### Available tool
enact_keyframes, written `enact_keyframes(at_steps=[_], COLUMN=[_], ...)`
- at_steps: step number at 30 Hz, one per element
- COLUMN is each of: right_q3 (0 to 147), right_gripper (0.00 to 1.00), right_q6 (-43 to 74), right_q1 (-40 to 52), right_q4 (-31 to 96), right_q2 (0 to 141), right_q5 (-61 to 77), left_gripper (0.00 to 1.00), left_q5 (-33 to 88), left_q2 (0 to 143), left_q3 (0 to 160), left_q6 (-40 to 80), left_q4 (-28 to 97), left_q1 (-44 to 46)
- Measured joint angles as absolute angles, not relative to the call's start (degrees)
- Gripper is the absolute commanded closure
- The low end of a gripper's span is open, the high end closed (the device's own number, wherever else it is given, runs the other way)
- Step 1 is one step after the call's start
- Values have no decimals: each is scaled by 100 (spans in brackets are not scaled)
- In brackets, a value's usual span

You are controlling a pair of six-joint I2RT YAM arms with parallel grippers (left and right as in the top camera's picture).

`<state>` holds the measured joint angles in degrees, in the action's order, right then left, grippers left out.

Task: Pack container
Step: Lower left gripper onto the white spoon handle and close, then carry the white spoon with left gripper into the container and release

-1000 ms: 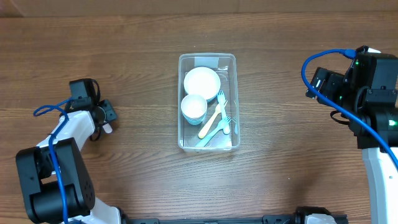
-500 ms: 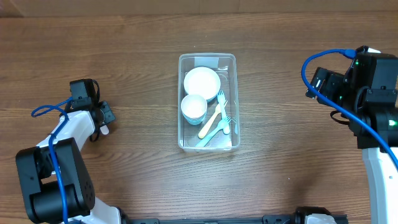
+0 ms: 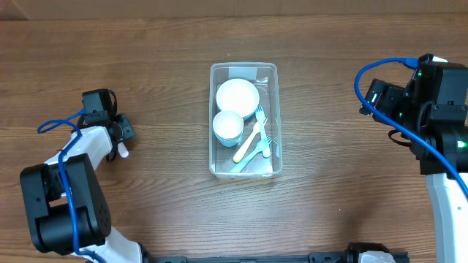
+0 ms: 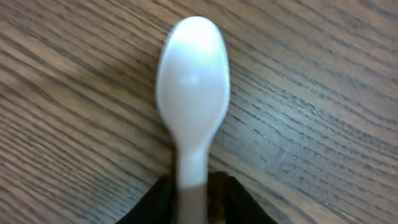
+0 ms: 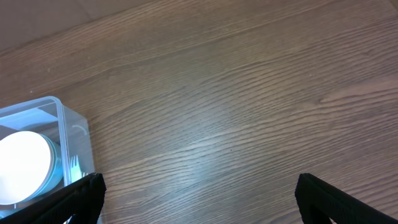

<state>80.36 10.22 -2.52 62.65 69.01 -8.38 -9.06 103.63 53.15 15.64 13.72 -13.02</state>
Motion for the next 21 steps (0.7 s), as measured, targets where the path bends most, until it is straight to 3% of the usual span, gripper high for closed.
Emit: enact_keyframes(at_steps=[7, 21], right_q3=[8036, 8036], right_gripper=[0, 0], right_q6=[1024, 1024], right_q1=[-252, -252], right_q4=[6267, 6270], right_q2=[6901, 6901], right_q5=[-836, -836], left_gripper=[88, 87], left_q5=[-904, -928], left_q2=[10385, 10047], left_q3=[5391, 5977], left_q6=[1568, 1594], left_q4=[1509, 2408], left_q1=[-1293, -1293])
